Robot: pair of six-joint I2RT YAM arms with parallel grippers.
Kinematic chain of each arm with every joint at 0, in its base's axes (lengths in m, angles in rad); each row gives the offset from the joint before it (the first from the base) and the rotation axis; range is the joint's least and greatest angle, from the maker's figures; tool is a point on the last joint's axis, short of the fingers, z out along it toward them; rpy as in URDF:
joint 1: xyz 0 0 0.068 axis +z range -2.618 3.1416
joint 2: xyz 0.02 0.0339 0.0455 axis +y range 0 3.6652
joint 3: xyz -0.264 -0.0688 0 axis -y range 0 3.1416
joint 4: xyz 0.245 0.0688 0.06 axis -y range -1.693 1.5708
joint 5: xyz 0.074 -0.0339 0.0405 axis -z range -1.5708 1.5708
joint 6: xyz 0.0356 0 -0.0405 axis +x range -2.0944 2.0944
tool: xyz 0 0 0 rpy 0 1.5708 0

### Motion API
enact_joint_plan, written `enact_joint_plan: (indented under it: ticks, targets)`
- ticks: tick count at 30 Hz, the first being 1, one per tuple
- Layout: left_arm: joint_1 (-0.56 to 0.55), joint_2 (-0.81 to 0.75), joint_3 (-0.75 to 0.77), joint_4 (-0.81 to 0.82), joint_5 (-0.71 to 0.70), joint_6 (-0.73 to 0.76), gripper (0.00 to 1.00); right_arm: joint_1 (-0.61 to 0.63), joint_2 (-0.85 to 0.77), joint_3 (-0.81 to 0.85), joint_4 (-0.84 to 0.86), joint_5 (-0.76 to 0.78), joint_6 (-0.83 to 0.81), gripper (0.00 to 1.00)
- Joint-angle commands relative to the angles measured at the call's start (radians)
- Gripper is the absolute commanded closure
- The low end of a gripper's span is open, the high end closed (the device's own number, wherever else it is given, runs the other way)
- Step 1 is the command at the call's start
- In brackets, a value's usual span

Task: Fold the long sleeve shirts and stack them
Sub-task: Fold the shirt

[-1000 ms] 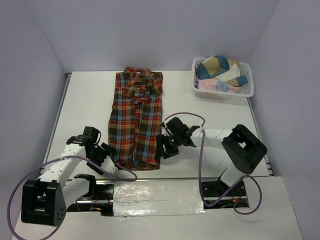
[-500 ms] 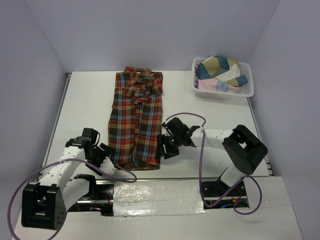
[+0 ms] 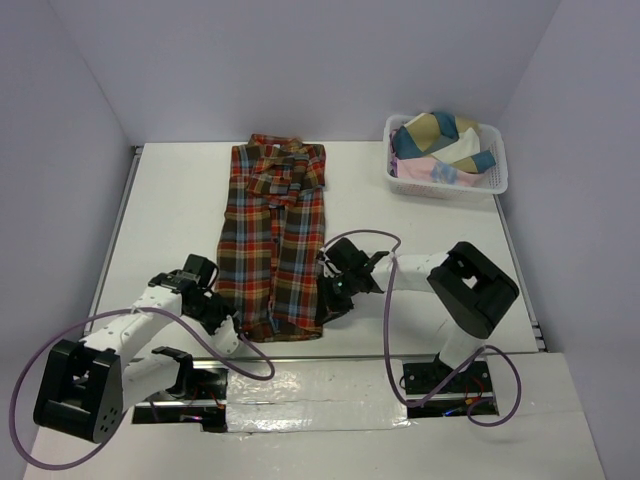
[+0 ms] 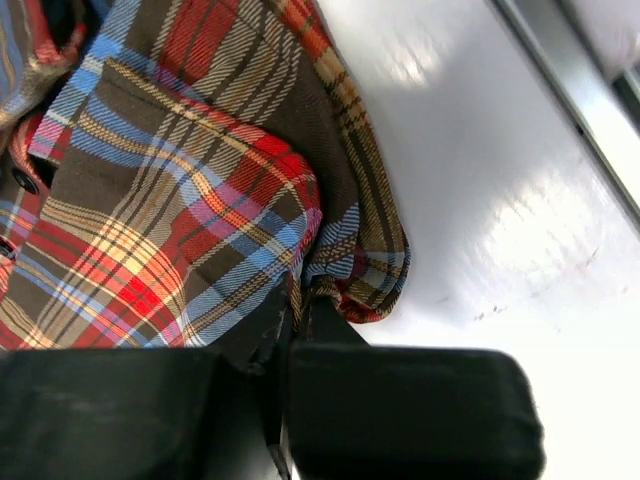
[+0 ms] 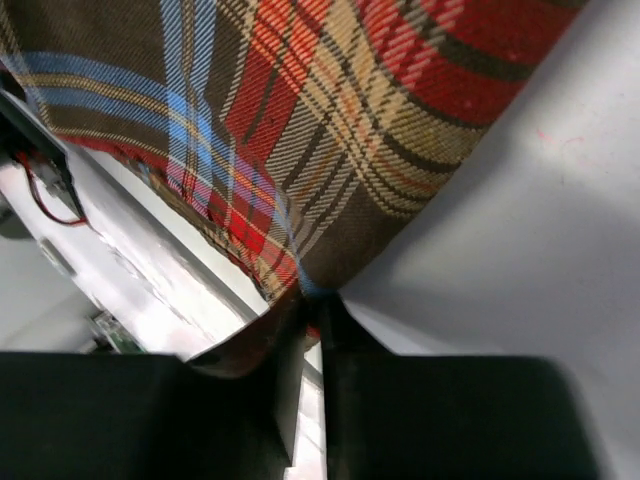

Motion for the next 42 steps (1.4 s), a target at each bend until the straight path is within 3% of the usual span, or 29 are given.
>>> enact_joint_plan:
  ticks: [1,3,9,16,22,23,25,29,33,38,42]
  targets:
    - [-0.011,-0.003,0.012,-0.047,0.118,-0.025,1.00,0.009,0.014,0.007,-0.055,0.070,-0.028,0.91]
    - [-0.011,-0.003,0.049,-0.079,0.128,-0.082,1.00,0.008,-0.009,0.017,-0.070,0.078,-0.030,1.00]
    - [-0.011,-0.055,0.133,-0.269,0.159,-0.097,1.00,0.008,-0.106,0.012,-0.159,0.056,-0.047,1.00]
    - [-0.030,-0.216,0.176,-0.502,0.217,-0.071,1.00,0.054,-0.351,-0.068,-0.372,0.085,-0.050,1.00]
    - [-0.105,-0.278,0.317,-0.603,0.321,-0.197,1.00,0.112,-0.449,0.061,-0.612,0.116,-0.079,1.00]
    - [-0.110,-0.252,0.371,-0.610,0.338,-0.284,1.00,0.112,-0.456,0.085,-0.662,0.108,-0.091,1.00]
    - [-0.110,-0.215,0.419,-0.584,0.345,-0.391,1.00,0.112,-0.451,0.167,-0.708,0.095,-0.128,1.00]
    - [-0.090,-0.079,0.508,-0.369,0.291,-0.832,1.00,0.040,-0.362,0.329,-0.776,0.076,-0.205,1.00]
    - [0.010,0.054,0.580,-0.236,0.325,-0.979,1.00,-0.142,-0.188,0.527,-0.787,0.059,-0.271,1.00]
    - [0.180,0.273,0.704,-0.096,0.374,-1.172,1.00,-0.254,-0.002,0.777,-0.801,0.044,-0.332,1.00]
    - [0.222,0.412,0.788,0.057,0.346,-1.245,1.00,-0.334,0.187,0.938,-0.782,0.004,-0.312,1.00]
